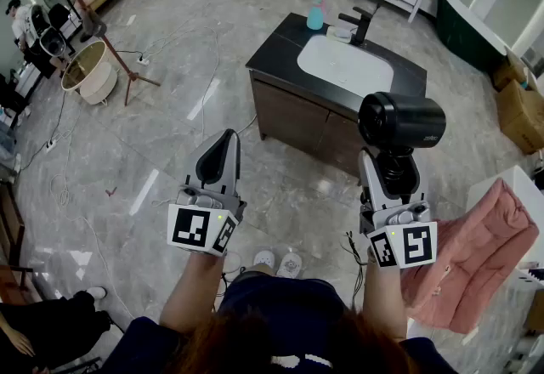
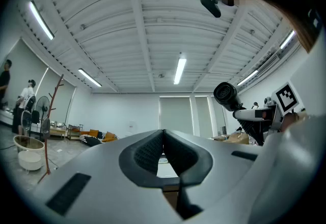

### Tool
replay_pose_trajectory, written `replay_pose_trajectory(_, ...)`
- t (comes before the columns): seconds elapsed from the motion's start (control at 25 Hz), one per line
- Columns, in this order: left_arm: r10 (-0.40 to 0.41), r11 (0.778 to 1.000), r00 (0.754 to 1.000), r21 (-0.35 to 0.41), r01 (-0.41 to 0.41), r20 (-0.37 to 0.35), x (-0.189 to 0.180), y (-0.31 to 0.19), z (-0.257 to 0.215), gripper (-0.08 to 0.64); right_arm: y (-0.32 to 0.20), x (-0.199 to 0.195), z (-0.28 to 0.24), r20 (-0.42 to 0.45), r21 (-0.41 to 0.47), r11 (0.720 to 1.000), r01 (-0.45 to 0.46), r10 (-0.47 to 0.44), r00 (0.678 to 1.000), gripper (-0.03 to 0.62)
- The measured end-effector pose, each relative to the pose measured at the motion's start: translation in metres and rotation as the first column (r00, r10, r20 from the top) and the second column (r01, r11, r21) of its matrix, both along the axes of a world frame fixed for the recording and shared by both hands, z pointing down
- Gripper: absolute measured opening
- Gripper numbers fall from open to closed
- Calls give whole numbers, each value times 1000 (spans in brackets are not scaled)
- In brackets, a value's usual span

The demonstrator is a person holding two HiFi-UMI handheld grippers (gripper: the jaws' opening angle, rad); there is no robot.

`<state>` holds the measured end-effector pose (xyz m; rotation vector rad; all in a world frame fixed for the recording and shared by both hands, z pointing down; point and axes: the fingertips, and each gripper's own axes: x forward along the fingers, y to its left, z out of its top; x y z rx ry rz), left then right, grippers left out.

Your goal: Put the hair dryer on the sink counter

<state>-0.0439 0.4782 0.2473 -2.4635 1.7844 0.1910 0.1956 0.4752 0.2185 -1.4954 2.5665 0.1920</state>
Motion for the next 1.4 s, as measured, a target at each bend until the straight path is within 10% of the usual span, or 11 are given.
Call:
replay_pose_trajectory(0.76, -17, 1000, 1000, -7, 17, 2, 12, -17, 10, 18, -18, 10, 8, 54, -24, 999, 34, -33, 998, 298)
replay_pose_trajectory(1.4, 29, 1000, 1000, 10, -29, 10, -36, -273, 18, 18, -256, -41, 3, 50, 0, 1000, -11, 11, 999, 298)
